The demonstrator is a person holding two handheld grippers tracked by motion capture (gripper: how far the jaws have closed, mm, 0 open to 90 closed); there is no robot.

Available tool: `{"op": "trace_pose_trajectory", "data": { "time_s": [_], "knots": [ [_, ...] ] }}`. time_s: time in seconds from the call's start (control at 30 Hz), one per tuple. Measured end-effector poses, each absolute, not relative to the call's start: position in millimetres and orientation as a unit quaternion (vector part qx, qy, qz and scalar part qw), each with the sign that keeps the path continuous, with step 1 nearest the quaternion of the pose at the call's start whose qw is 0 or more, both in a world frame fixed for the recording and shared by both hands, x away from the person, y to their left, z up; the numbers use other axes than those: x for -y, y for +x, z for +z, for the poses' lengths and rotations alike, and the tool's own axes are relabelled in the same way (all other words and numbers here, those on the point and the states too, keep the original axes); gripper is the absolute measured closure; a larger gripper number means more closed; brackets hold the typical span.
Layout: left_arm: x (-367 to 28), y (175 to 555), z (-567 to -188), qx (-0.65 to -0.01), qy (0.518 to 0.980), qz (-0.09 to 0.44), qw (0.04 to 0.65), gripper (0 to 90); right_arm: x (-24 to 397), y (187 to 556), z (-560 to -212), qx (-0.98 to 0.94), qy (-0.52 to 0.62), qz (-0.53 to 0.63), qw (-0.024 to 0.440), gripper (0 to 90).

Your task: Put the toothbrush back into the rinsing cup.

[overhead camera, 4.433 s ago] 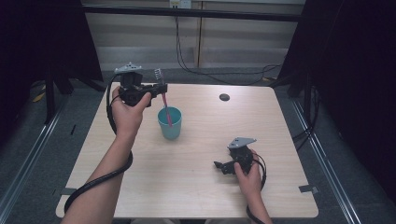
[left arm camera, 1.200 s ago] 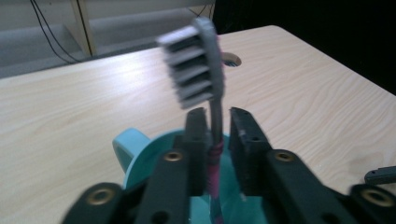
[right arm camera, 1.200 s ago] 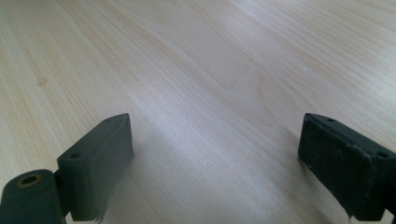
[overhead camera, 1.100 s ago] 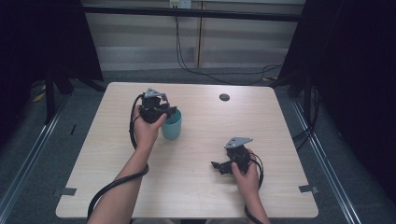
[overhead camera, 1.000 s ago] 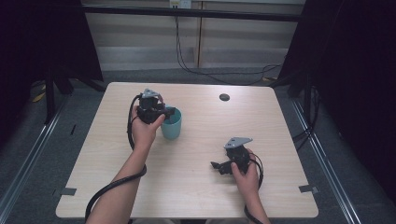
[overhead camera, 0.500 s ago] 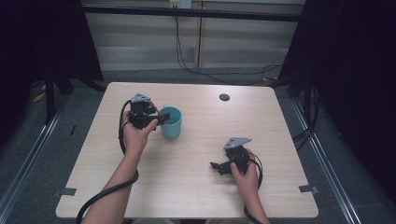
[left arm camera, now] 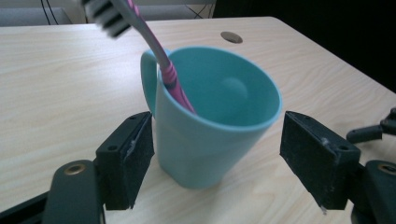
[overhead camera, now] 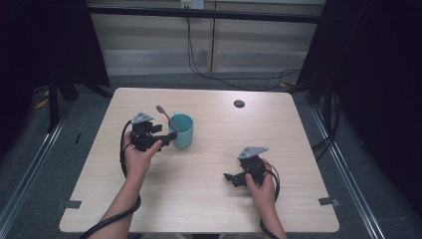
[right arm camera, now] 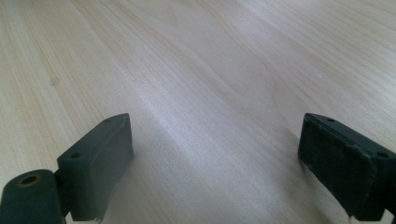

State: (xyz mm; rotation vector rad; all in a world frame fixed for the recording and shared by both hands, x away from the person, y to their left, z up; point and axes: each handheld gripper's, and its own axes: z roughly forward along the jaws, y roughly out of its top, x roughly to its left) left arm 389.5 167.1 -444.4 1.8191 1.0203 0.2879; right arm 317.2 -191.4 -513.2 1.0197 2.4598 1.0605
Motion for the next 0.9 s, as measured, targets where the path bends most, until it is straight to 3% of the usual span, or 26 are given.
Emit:
{"op": "trace_pose_trajectory", "data": {
  "time_s": [0.9],
  "knots": [
    [-179,347,-493,-0.39,0.796,0.117,0.448,25.6,191,317,-513,-0.852,0.349,0.366,0.135,9.7]
  ]
}}
